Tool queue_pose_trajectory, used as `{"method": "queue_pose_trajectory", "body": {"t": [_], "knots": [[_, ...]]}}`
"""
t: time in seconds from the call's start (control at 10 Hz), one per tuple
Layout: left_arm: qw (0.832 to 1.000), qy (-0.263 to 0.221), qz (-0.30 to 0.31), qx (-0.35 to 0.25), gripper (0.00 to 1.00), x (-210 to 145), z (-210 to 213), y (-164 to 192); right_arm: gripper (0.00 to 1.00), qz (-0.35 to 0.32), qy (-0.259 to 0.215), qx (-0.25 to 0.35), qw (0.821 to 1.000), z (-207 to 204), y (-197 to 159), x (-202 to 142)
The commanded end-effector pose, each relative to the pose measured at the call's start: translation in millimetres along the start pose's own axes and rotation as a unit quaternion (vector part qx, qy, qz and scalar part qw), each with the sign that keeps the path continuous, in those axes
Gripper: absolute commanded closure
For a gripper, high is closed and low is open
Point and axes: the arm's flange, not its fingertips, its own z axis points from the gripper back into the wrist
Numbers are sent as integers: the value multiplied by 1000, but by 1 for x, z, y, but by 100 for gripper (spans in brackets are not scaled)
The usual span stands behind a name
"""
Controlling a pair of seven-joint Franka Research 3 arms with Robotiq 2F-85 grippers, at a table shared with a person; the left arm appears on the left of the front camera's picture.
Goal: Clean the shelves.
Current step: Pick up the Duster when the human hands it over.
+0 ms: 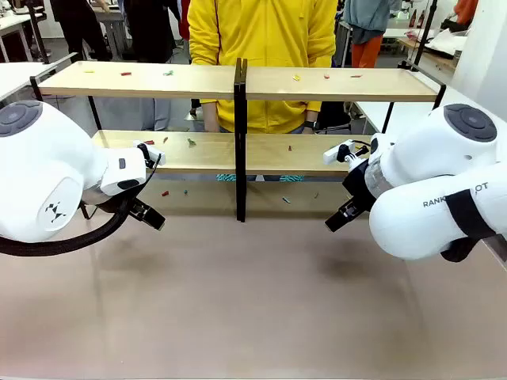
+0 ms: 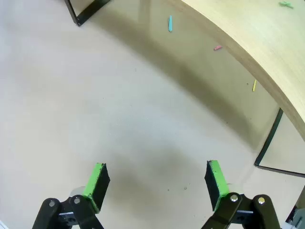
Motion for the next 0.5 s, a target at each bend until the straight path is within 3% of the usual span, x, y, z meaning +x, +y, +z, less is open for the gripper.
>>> {"method": "queue_pose_trajectory", "body": {"t": [0.0, 0.4], "knots": [[1000, 0, 0, 0, 0, 0, 0, 0, 0, 0, 0, 0, 1000, 0, 0, 0], [1000, 0, 0, 0, 0, 0, 0, 0, 0, 0, 0, 0, 1000, 0, 0, 0]]}}
